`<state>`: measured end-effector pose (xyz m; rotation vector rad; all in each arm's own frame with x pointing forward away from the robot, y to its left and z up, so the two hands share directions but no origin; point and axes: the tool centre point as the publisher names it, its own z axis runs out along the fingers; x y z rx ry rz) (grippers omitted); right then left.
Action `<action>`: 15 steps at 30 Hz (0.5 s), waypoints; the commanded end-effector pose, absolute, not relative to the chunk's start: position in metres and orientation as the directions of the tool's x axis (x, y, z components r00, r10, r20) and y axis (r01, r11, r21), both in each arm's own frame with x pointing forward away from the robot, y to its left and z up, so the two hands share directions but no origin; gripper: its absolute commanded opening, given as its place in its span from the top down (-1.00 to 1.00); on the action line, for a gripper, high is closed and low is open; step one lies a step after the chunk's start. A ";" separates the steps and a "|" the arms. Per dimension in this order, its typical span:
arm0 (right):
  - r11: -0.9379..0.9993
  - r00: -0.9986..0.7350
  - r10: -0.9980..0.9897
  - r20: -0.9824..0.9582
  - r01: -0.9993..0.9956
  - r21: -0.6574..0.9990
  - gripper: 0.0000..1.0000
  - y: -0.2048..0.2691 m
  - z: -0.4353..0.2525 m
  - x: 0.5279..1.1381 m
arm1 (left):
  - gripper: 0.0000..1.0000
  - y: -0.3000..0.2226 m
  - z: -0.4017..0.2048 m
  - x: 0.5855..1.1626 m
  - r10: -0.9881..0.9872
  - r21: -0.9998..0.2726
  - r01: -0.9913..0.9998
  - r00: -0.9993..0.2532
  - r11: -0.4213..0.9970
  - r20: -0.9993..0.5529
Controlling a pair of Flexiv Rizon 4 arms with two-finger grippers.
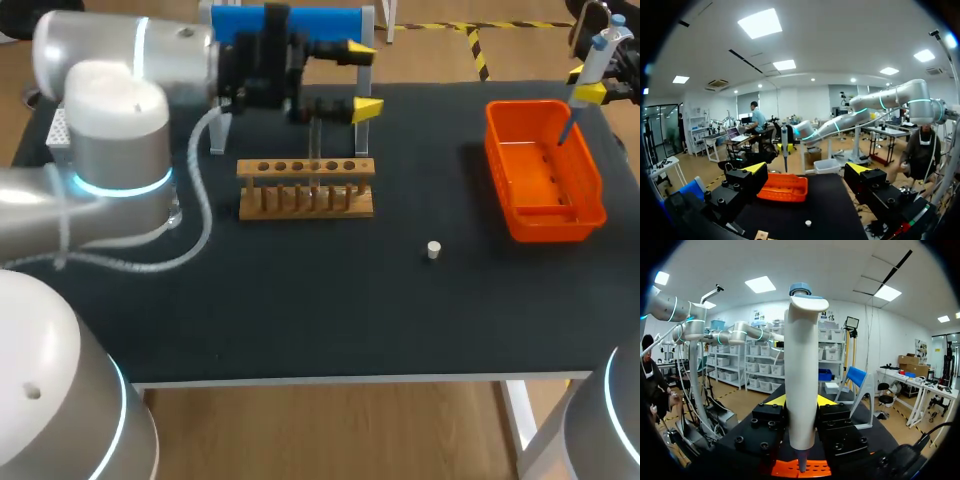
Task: Invert the test tube, pick up the pipette, mount the tip to pipette, aspirate from beaker and dispense into the tube, eject the tip, return the pipette, and cap with the stopper.
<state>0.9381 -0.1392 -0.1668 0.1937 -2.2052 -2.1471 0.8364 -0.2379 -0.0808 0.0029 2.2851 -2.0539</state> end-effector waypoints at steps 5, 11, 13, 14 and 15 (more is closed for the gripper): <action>0.027 -0.991 -0.129 -0.046 -0.050 0.998 1.00 -0.139 -0.166 0.938 | -1.00 -0.195 -0.101 0.821 -0.120 -0.997 0.018 -0.992 0.082 -0.028; 0.027 -0.991 -0.129 -0.046 -0.050 0.998 1.00 -0.139 -0.166 0.938 | -1.00 -0.187 -0.110 0.820 -0.144 -0.997 -0.001 -0.990 0.073 -0.009; 0.027 -0.991 -0.129 -0.046 -0.050 0.998 1.00 -0.139 -0.166 0.938 | -1.00 -0.187 -0.111 0.819 -0.149 -0.998 0.002 -0.989 0.067 -0.012; 0.027 -0.991 -0.129 -0.046 -0.050 0.998 1.00 -0.139 -0.166 0.938 | -1.00 -0.187 -0.111 0.819 -0.150 -0.998 0.002 -0.989 0.066 -0.012; 0.027 -0.991 -0.129 -0.046 -0.050 0.998 1.00 -0.139 -0.166 0.938 | -1.00 -0.187 -0.111 0.819 -0.150 -0.998 0.006 -0.989 0.063 -0.015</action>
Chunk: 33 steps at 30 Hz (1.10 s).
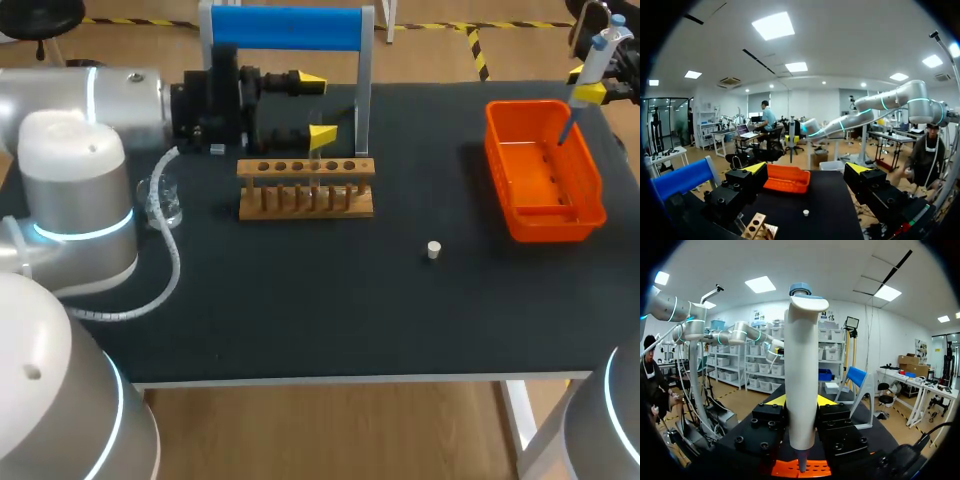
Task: Invert the test tube, pick up the pipette, mount the tip to pipette, aspirate from beaker and dispense into the tube, eject the tip, return the pipette, and cap with the stopper.
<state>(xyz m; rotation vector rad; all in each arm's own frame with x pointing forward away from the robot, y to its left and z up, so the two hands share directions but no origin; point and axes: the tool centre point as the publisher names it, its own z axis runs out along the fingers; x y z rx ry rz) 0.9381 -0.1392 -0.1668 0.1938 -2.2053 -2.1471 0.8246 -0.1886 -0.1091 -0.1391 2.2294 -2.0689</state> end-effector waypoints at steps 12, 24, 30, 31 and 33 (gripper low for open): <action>0.027 -0.991 -0.129 -0.046 -0.050 0.998 1.00 -0.139 -0.166 0.938 | -1.00 -0.189 -0.110 0.818 -0.172 -0.997 0.005 -0.985 0.071 -0.017; 0.027 -0.991 -0.129 -0.046 -0.050 0.998 1.00 -0.139 -0.166 0.938 | -1.00 -0.186 -0.109 0.819 -0.189 -0.997 0.012 -0.982 0.073 -0.025; 0.027 -0.991 -0.129 -0.046 -0.050 0.998 1.00 -0.139 -0.166 0.938 | -1.00 -0.186 -0.109 0.819 -0.189 -0.997 0.012 -0.982 0.073 -0.025; 0.027 -0.991 -0.129 -0.046 -0.050 0.998 1.00 -0.139 -0.166 0.938 | -1.00 -0.186 -0.109 0.819 -0.189 -0.997 0.012 -0.982 0.073 -0.025; 0.027 -0.991 -0.129 -0.046 -0.050 0.998 1.00 -0.139 -0.166 0.938 | -1.00 -0.186 -0.109 0.819 -0.189 -0.997 0.012 -0.982 0.073 -0.025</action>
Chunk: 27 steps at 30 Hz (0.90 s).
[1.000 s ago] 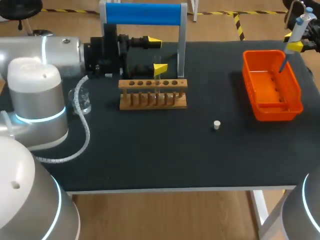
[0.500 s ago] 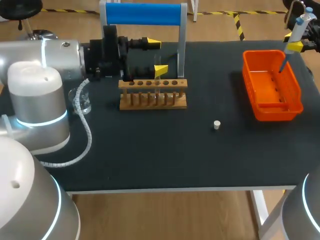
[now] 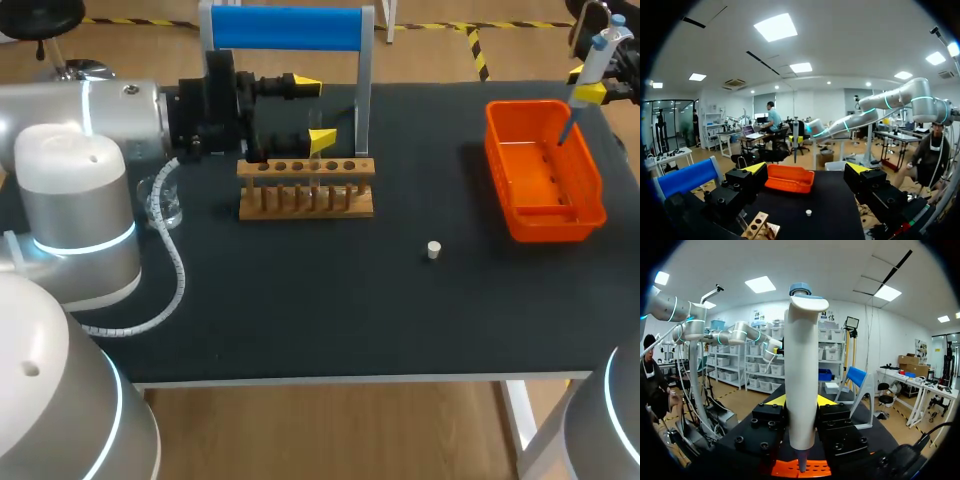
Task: Invert the test tube, pick up the pipette, mount the tip to pipette, aspirate from beaker and dispense into the tube, eject the tip, return the pipette, and cap with the stopper.
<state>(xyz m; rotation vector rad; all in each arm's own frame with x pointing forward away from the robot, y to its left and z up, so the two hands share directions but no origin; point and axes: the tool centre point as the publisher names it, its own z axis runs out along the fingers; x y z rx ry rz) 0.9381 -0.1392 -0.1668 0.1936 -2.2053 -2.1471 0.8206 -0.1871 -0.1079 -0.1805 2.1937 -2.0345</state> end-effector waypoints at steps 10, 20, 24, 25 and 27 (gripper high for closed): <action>0.027 -0.991 -0.129 -0.046 -0.050 0.998 1.00 -0.139 -0.166 0.938 | -1.00 -0.186 -0.109 0.819 -0.189 -0.997 0.012 -0.982 0.073 -0.025; 0.041 -0.996 -0.083 -0.030 -0.034 0.999 1.00 -0.118 -0.156 0.913 | -1.00 -0.186 -0.109 0.819 -0.189 -0.997 0.012 -0.982 0.073 -0.025; 0.073 -0.997 -0.064 -0.032 -0.036 0.997 1.00 -0.096 -0.149 0.898 | -1.00 -0.186 -0.109 0.819 -0.189 -0.997 0.012 -0.982 0.073 -0.025; 0.072 -0.997 -0.061 -0.036 -0.040 0.997 1.00 -0.090 -0.147 0.895 | -1.00 -0.186 -0.109 0.819 -0.189 -0.997 0.012 -0.982 0.073 -0.025; 0.076 -0.997 -0.069 -0.035 -0.040 0.996 1.00 -0.077 -0.144 0.889 | -1.00 -0.186 -0.109 0.819 -0.189 -0.997 0.012 -0.982 0.073 -0.025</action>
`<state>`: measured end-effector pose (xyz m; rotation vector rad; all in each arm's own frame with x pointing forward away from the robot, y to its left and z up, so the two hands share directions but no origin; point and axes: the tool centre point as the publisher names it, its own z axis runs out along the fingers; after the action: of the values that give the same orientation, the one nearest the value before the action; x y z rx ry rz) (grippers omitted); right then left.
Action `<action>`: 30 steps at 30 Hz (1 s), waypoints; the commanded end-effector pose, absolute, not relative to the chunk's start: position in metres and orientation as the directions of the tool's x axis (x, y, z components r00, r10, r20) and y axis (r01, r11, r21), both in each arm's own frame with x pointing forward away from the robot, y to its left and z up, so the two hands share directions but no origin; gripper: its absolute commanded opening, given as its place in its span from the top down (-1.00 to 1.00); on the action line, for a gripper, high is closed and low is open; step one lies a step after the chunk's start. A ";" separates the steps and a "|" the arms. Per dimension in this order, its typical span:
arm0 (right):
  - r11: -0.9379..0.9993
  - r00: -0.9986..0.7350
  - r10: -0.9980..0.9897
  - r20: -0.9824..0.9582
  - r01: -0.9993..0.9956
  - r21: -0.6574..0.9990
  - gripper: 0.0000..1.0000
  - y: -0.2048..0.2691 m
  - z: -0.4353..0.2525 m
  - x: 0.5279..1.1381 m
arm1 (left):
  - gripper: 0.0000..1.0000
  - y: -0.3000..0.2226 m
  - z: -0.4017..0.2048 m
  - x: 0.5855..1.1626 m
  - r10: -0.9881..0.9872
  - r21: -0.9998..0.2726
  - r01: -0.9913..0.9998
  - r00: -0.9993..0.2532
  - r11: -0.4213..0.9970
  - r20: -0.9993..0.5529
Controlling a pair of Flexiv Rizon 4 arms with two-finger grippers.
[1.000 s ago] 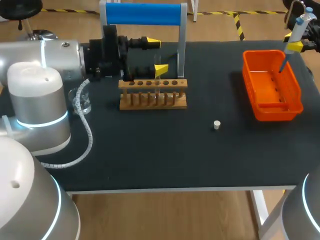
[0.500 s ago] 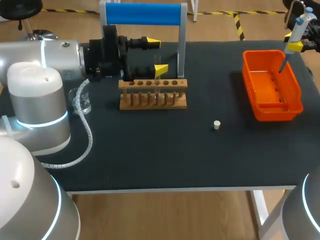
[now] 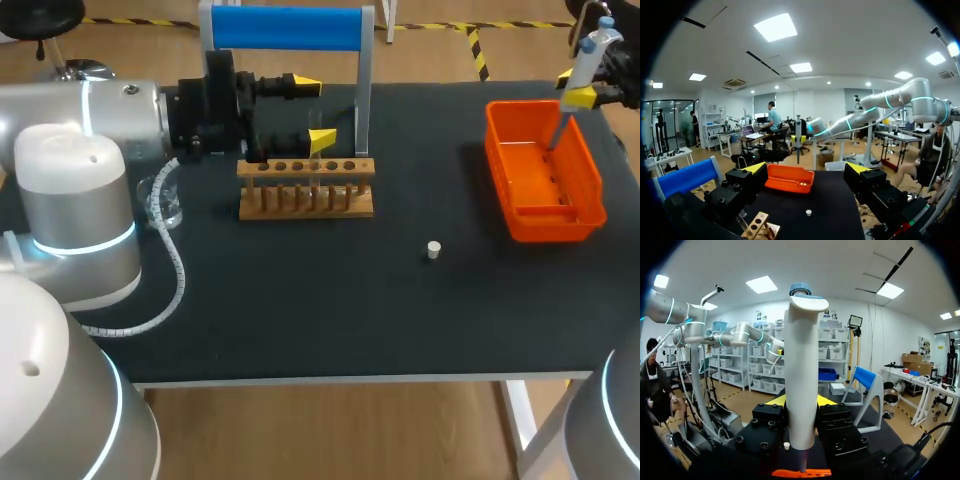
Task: Invert the test tube, pick up the pipette, mount the tip to pipette, aspirate from beaker and dispense into the tube, eject the tip, return the pipette, and cap with the stopper.
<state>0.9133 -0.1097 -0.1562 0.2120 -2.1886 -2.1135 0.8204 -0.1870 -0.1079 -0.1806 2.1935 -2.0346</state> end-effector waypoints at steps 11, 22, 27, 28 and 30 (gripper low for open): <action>0.088 -0.991 -0.134 -0.019 -0.031 0.996 1.00 -0.003 -0.142 0.862 | -1.00 -0.186 -0.109 0.819 -0.189 -0.997 0.012 -0.982 0.073 -0.025; 0.060 -0.985 -0.175 -0.011 -0.022 0.998 1.00 0.068 -0.149 0.850 | -1.00 -0.186 -0.109 0.819 -0.189 -0.997 0.012 -0.982 0.073 -0.025; 0.057 -0.982 -0.188 -0.013 -0.024 0.998 1.00 0.090 -0.150 0.849 | -1.00 -0.186 -0.109 0.819 -0.189 -0.997 0.012 -0.982 0.073 -0.025; 0.056 -0.982 -0.189 -0.014 -0.025 0.998 1.00 0.094 -0.150 0.850 | -1.00 -0.186 -0.109 0.819 -0.189 -0.997 0.012 -0.982 0.073 -0.025; 0.052 -0.982 -0.187 -0.024 -0.034 0.998 1.00 0.103 -0.150 0.851 | -1.00 -0.186 -0.109 0.819 -0.189 -0.997 0.012 -0.982 0.073 -0.025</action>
<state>0.8492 0.0860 -0.1488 0.2280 -2.1909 -2.0735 0.8203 -0.1869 -0.1079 -0.1807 2.1933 -2.0345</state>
